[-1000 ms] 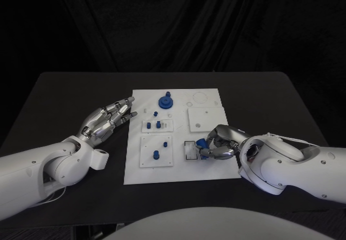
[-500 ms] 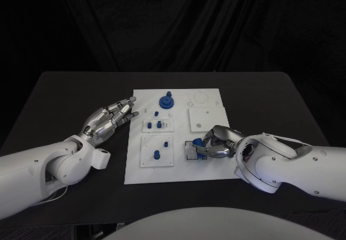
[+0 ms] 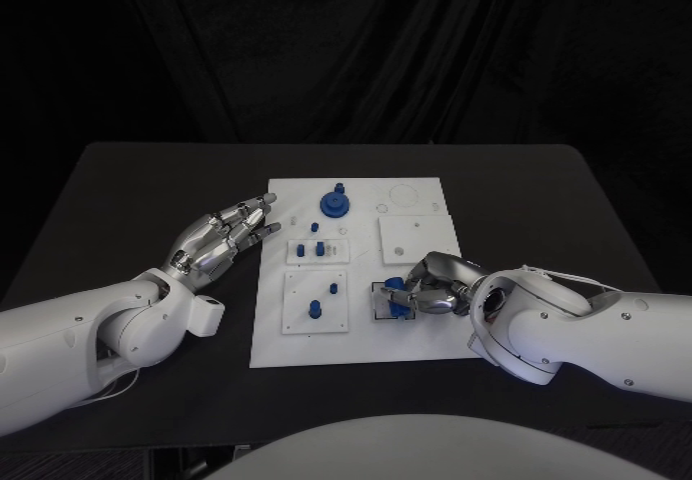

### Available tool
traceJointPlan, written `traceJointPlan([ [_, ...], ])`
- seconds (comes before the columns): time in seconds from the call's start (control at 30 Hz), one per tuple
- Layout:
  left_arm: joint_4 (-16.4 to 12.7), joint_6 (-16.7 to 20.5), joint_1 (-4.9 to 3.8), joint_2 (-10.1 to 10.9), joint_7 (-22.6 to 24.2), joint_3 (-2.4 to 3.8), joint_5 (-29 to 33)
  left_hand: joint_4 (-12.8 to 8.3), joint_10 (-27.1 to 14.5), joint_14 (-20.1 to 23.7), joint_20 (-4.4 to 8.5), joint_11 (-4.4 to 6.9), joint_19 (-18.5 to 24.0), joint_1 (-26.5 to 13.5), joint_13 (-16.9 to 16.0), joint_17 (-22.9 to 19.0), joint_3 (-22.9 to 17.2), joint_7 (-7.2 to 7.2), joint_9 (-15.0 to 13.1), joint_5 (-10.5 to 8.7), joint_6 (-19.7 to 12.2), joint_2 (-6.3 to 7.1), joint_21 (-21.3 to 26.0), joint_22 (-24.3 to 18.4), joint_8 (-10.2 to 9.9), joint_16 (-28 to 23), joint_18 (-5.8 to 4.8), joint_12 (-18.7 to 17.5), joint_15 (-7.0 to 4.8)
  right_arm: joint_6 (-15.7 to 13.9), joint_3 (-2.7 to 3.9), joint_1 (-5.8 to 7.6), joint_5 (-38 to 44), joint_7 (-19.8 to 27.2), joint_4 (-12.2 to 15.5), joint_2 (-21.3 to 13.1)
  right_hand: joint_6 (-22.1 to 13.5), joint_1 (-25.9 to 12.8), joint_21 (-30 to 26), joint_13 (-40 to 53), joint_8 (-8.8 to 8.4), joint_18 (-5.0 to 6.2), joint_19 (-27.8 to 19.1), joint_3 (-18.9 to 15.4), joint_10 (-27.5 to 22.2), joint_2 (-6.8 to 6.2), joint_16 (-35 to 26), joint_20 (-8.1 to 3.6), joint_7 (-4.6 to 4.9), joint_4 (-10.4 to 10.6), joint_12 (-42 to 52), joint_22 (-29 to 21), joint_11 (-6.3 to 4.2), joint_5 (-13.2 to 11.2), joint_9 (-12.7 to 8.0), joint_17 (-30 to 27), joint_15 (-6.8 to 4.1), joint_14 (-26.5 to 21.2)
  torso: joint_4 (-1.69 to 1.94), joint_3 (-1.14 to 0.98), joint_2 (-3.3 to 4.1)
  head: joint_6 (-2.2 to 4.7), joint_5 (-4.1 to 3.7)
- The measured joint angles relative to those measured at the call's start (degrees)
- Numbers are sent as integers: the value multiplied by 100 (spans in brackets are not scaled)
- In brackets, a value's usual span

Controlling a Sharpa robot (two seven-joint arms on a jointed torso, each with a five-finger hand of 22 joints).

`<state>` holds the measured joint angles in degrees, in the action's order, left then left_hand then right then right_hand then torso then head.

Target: Assemble the parts on the task board

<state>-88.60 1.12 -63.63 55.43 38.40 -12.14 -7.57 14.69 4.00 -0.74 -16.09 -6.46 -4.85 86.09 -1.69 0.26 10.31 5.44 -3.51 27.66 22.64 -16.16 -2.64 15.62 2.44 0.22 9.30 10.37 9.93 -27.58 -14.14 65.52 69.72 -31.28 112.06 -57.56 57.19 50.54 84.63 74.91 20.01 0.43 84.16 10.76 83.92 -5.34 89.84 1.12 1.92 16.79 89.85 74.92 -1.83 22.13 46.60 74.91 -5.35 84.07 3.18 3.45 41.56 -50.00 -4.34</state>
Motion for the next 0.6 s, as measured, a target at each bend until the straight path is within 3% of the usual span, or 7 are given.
traceJointPlan([
  [0.37,9,-5,14,-3,-4,-1,0,0,0,0,0,0,0,0,0,0,0,0,0,0,0,0,0,0,0,0,0,0,0,-20,1,0,-11,14,1,30,0,-334,-17,0,-100,6,-21,-393,6,169,0,21,40,4,0,-1,6,-318,-17,0,15,-15,0,2,1,0,3],
  [0.47,11,-7,17,-5,-6,-2,0,0,0,0,0,0,0,0,0,0,0,0,0,0,0,0,0,1,0,0,0,0,0,-32,1,0,-11,23,1,30,0,-393,-40,0,-127,97,-21,-484,6,184,0,21,40,4,0,-1,6,-399,-22,0,15,-15,0,0,1,0,3],
  [0.6,16,-9,22,-8,-9,-2,0,-17,0,0,0,0,0,20,0,0,-17,0,0,23,0,-20,0,1,0,0,0,0,0,-62,1,0,-6,46,4,21,0,-435,-40,0,-128,97,-21,-536,6,226,0,21,40,6,0,-1,6,-443,-22,0,15,-15,-1,-1,1,0,11],
])
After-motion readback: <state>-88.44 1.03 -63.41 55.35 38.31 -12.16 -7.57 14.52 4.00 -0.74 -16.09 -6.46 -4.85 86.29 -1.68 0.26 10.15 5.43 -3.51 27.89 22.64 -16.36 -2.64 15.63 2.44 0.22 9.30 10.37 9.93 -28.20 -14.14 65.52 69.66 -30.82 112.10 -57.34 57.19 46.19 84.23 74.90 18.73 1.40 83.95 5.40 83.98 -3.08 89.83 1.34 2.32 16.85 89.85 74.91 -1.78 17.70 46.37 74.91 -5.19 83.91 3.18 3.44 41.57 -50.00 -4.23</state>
